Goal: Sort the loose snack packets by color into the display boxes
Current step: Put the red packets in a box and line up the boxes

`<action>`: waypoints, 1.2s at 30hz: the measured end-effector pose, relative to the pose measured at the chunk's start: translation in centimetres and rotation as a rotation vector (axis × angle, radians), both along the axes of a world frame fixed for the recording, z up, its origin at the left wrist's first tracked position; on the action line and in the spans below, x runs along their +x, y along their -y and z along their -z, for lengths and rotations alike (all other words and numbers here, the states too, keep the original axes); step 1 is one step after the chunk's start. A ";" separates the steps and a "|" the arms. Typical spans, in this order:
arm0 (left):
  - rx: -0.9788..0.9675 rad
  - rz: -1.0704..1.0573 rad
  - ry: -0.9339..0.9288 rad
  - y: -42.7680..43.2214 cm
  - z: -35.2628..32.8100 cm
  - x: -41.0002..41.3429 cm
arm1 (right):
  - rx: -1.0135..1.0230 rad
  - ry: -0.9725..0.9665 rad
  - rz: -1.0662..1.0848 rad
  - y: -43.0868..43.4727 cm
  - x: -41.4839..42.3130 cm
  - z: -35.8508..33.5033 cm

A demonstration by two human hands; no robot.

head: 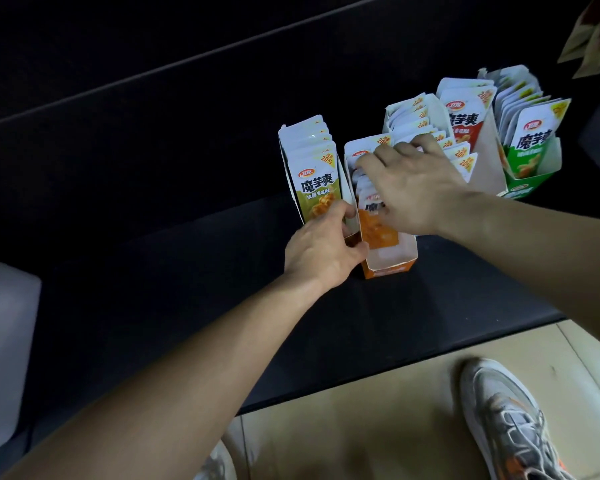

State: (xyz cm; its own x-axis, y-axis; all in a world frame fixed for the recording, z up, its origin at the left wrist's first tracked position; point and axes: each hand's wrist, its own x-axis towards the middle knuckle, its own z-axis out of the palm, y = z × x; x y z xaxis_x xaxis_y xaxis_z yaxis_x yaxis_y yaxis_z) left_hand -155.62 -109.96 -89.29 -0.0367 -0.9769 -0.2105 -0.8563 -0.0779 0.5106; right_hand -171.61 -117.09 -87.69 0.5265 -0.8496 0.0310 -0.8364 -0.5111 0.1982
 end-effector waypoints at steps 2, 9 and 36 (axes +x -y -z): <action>-0.003 -0.001 0.004 0.0 0.0 -0.1 | -0.017 -0.044 0.010 -0.1 0.0 0.1; -0.011 -0.001 0.009 0.1 0.2 -0.1 | -0.108 -0.096 -0.032 0.4 -0.4 0.6; -0.040 0.013 0.031 0.3 0.5 -0.1 | 0.031 -0.013 0.034 1.0 0.5 -0.6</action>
State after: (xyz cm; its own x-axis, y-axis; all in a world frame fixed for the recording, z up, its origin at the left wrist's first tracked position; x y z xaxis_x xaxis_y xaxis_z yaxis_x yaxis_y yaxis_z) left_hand -155.73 -110.21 -89.78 -0.0435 -0.9840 -0.1726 -0.8725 -0.0467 0.4865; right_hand -171.13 -118.09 -87.09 0.4976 -0.8674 -0.0025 -0.8507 -0.4885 0.1939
